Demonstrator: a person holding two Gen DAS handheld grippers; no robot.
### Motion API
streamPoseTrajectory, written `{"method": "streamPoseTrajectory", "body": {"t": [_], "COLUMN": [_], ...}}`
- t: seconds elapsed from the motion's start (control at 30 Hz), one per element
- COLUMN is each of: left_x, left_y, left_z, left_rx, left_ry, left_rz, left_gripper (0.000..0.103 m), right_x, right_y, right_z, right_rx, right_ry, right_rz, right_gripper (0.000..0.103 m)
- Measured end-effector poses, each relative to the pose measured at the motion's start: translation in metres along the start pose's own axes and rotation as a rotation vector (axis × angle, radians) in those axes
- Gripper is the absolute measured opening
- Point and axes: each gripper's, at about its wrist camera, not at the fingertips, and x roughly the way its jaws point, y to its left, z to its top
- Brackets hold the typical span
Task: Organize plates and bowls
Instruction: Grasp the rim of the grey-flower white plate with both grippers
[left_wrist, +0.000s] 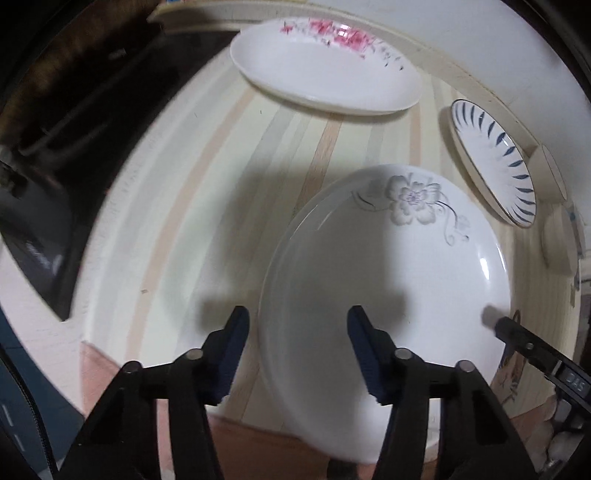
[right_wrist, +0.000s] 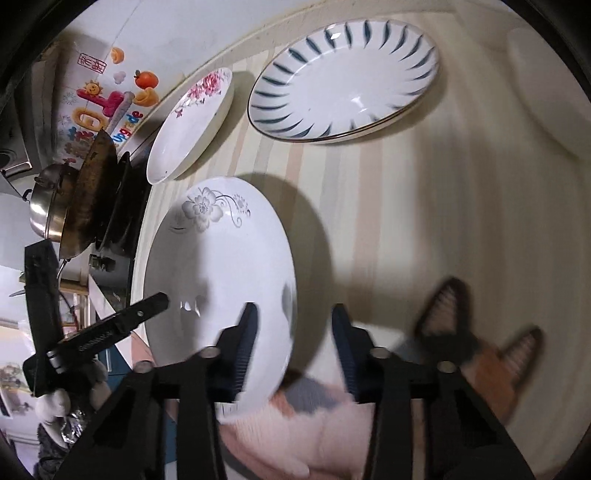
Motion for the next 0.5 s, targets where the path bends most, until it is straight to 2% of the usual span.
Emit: {"method": "streamPoseTrajectory", "body": {"t": [0.07,0.1,0.23,0.5], "left_x": [0.003,0.004,0.003,-0.004], "left_y": [0.001,0.001,-0.002,-0.016], "left_z": [0.003,0.004,0.004,-0.002], "left_rx": [-0.003,-0.001,0.026,0.07], "left_ry": [-0.011,-0.017,-0.036,-0.053], "left_rz": [-0.026,-0.027,-0.007,-0.04], "left_gripper": [0.04,0.04,0.039,0.04], "right_x": [0.012,0.016,0.022,0.007], "right_y": [-0.001,0.0,0.011,0.002], "right_z": [0.006,0.007,0.009,0.002], "right_rx": [0.004,-0.004,-0.046,-0.028], "right_ry": [0.014,0.018,0.011,0.006], "right_rz": [0.015,0.024,-0.005,-0.005], "right_gripper": [0.02,0.015,0.015,0.015]}}
